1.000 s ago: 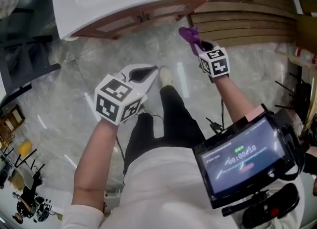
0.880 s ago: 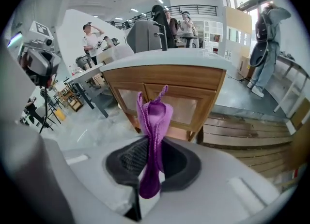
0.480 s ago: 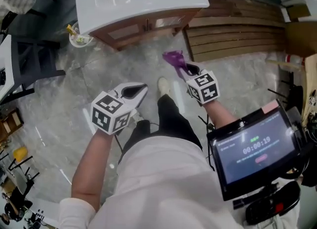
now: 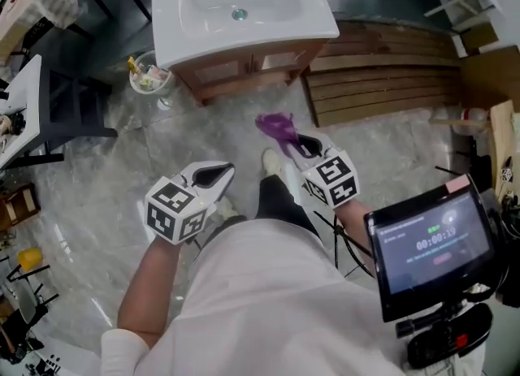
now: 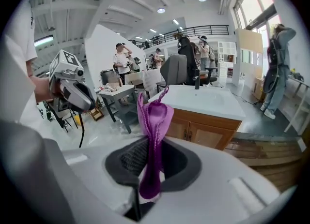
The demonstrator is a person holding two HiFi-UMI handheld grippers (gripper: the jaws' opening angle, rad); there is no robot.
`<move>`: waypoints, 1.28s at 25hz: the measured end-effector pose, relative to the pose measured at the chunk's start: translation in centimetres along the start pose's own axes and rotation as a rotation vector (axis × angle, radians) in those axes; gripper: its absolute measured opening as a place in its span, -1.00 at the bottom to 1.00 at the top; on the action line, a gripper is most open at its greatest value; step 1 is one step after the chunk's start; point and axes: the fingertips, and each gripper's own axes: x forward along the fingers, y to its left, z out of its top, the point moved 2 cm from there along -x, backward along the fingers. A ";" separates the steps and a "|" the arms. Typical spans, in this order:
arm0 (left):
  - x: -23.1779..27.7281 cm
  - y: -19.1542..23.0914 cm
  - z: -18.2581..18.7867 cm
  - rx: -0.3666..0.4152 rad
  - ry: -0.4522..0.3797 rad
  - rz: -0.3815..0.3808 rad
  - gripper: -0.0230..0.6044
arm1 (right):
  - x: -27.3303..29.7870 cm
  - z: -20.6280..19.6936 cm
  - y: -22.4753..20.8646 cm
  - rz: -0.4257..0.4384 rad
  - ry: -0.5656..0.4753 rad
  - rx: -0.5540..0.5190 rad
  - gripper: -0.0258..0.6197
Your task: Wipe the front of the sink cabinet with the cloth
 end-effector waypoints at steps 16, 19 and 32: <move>-7.0 -3.0 -3.3 0.030 -0.023 -0.006 -0.90 | -4.8 3.3 9.8 0.031 -0.077 -0.048 -0.75; -7.3 -2.9 -3.8 0.029 -0.019 -0.005 -0.90 | -4.7 3.4 10.6 0.042 -0.071 -0.057 -0.75; -9.1 -2.6 -4.4 0.024 -0.041 0.008 -0.90 | -4.4 4.9 13.9 0.075 -0.068 -0.118 -0.75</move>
